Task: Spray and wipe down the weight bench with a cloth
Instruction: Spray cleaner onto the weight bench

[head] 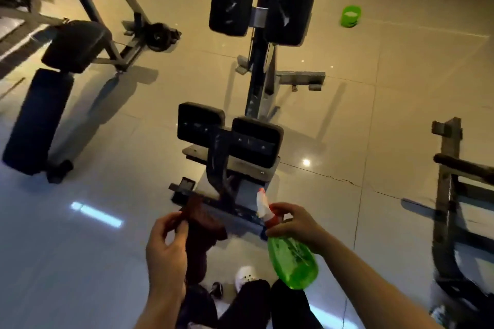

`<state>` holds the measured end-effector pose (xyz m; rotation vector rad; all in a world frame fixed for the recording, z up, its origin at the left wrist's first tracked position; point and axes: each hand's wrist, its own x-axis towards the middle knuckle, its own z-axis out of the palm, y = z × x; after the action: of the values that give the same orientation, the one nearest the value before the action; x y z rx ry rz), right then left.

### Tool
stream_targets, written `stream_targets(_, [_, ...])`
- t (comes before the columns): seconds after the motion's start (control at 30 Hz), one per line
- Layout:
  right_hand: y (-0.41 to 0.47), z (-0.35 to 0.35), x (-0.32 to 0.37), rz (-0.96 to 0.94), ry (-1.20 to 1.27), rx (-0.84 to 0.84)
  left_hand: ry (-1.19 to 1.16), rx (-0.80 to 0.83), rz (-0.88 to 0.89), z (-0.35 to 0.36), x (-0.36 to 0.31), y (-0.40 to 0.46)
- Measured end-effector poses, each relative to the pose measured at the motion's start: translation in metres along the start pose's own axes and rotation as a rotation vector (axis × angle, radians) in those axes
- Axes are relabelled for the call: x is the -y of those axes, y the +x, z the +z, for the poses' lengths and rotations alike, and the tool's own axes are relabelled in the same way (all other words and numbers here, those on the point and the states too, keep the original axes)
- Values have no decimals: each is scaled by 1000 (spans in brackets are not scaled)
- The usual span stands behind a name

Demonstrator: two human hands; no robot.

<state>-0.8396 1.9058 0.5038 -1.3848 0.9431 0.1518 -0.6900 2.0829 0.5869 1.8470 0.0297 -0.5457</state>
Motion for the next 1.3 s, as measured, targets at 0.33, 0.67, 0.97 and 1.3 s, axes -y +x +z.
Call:
stream_targets(0.33, [11,28,-54,192,-249,64,63,-78,16,-61,46,0])
stream_targets(0.67, [14,58,-101,254,-169,168,184,-64,0,-72,78,-2])
stream_targets(0.97, [39,74,-125,315,-90,115,232,3,46,-68,107,-11])
stream_targets(1.3, [-12,51,-44,-22,-219,-18,73,21,10,-71,88,-28])
